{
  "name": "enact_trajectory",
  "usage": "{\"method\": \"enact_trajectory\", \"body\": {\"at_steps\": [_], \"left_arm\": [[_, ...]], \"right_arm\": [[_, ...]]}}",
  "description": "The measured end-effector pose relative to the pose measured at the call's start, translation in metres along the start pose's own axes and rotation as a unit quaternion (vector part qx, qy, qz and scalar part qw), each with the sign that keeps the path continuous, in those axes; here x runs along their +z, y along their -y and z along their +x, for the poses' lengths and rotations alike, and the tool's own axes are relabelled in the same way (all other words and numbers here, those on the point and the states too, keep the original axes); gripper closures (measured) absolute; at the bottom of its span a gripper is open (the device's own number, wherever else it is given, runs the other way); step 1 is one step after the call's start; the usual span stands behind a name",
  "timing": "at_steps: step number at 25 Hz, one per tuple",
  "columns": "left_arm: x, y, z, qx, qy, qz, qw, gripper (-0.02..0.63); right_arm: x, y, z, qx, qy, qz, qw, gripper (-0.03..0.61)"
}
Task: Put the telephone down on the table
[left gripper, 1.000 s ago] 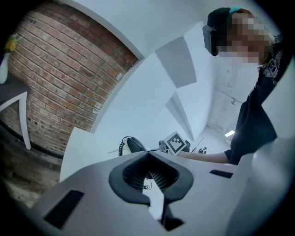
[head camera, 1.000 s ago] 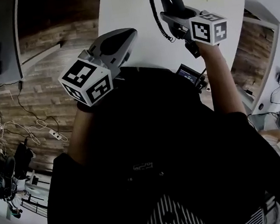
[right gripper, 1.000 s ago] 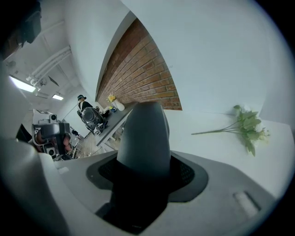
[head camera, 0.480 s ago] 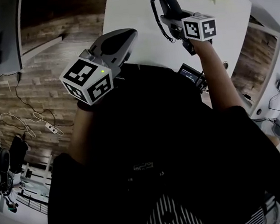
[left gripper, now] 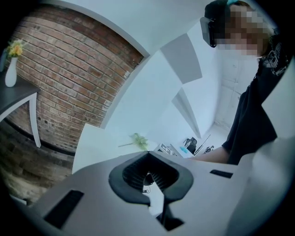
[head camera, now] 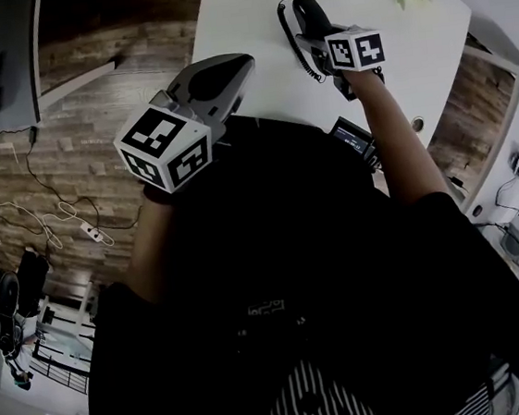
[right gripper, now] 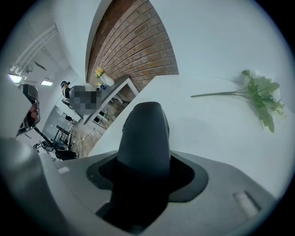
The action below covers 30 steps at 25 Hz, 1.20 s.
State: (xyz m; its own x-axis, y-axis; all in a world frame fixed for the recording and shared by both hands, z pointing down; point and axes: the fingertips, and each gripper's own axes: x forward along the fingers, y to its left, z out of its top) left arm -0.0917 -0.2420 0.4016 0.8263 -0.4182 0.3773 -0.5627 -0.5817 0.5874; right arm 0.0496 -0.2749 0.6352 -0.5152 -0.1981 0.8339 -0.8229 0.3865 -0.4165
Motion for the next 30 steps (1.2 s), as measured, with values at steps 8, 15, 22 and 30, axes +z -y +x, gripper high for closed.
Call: {"method": "enact_trajectory", "body": {"at_steps": [8,15,22,30], "left_arm": [[-0.001,-0.002,-0.003,0.004,0.000,-0.002,1.0000,0.607],[-0.008,-0.001,-0.003,0.002,-0.011,-0.004,0.9999,0.608],[-0.002,-0.003,-0.006,0.003,0.008,-0.001,1.0000,0.607],[-0.008,0.001,-0.002,-0.006,-0.001,0.003,1.0000,0.609]], "right_arm": [[-0.010,0.014,0.009,-0.021,-0.014,0.003,1.000,0.302],[-0.018,0.025,0.019,-0.045,-0.030,0.012,0.998,0.302],[-0.026,0.031,0.031,-0.067,-0.041,0.010,0.997,0.304],[-0.024,0.029,0.039,-0.058,-0.041,0.023,0.997,0.282]]}}
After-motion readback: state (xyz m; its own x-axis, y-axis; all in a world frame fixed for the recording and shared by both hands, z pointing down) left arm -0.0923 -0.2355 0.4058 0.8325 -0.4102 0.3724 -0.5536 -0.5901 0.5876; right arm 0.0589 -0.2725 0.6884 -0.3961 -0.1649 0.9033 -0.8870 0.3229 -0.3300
